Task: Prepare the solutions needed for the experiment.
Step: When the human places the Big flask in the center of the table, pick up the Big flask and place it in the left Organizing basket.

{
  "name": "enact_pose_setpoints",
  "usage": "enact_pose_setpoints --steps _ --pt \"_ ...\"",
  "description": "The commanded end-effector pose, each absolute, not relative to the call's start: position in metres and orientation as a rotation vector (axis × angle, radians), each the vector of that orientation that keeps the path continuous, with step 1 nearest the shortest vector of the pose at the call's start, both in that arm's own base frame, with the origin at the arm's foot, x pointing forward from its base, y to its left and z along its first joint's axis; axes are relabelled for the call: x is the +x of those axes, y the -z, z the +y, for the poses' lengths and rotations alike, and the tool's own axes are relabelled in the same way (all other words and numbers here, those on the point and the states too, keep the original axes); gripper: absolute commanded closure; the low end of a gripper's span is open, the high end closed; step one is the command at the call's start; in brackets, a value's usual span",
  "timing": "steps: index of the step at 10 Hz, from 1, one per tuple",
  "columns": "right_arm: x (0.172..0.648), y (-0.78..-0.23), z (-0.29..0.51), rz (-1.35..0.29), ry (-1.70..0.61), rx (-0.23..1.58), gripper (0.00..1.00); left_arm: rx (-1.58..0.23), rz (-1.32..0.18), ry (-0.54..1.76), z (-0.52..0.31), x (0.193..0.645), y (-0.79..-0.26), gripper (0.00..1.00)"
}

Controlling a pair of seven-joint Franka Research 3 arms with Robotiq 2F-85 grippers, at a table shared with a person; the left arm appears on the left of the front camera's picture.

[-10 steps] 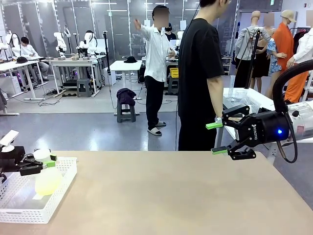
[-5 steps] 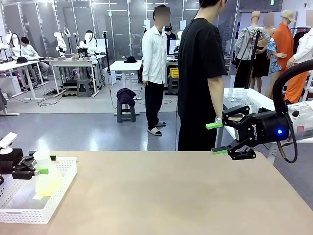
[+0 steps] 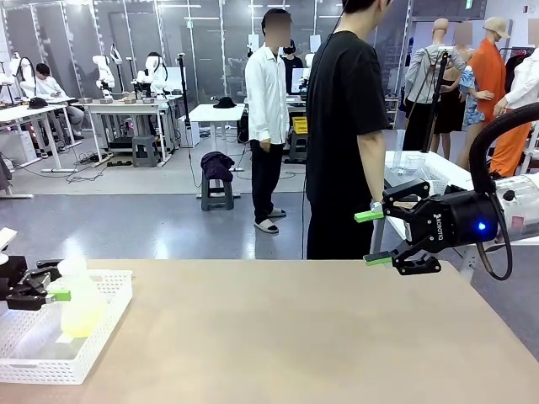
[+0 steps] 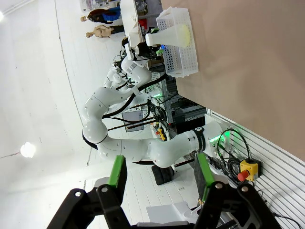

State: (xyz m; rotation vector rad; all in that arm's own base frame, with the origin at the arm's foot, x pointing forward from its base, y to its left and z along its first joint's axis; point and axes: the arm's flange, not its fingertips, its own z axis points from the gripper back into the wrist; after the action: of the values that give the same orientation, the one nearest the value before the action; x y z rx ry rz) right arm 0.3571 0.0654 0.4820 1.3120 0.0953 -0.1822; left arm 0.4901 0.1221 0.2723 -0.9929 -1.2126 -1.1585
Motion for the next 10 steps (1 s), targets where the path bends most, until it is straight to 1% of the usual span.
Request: enact_pose_setpoints --steps 1,2,10 --pt "0.357 -0.483 0.066 0.094 0.178 1.320 0.28 -1.013 -1.209 1.191 0.124 0.476 -0.278 0.00" --pt "0.357 -0.483 0.066 0.094 0.178 1.320 0.28 -0.993 -1.213 1.159 0.122 0.490 -0.272 0.00" --pt "0.357 -0.483 0.066 0.094 0.178 1.320 0.28 -0.993 -1.213 1.159 0.122 0.490 -0.272 0.00"
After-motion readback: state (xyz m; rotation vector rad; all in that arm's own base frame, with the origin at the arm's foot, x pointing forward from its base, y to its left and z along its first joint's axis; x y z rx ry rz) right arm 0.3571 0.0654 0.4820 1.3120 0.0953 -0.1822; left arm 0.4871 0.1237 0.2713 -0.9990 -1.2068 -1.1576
